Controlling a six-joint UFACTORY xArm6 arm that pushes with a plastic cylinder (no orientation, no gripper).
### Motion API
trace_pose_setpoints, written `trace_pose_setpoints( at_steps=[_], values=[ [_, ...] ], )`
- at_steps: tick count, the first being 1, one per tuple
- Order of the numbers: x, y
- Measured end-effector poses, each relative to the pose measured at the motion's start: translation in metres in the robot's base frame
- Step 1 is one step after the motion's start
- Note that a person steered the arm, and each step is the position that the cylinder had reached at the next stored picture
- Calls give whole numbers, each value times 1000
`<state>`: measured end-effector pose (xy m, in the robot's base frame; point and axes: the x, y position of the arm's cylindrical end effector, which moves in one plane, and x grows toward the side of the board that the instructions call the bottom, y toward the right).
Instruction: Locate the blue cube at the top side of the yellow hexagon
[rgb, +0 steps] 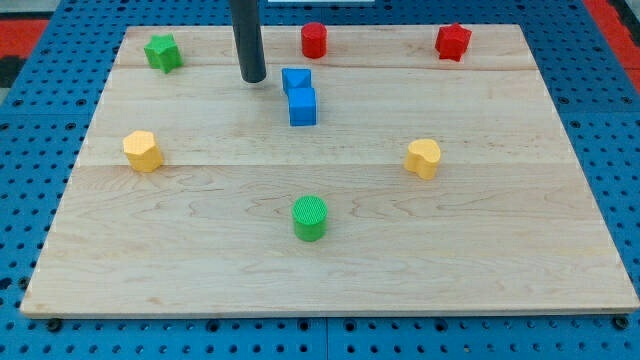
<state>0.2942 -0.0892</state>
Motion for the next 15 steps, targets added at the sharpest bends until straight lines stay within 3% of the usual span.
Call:
trace_pose_setpoints(
  at_steps=[2, 3, 4, 6, 7, 10, 11, 13, 15],
  values=[
    [-11, 12],
    [-9, 58],
    [41, 76],
    [75, 132],
    [118, 130],
    [142, 5],
    [160, -2],
    [107, -57],
    [94, -40]
  ],
)
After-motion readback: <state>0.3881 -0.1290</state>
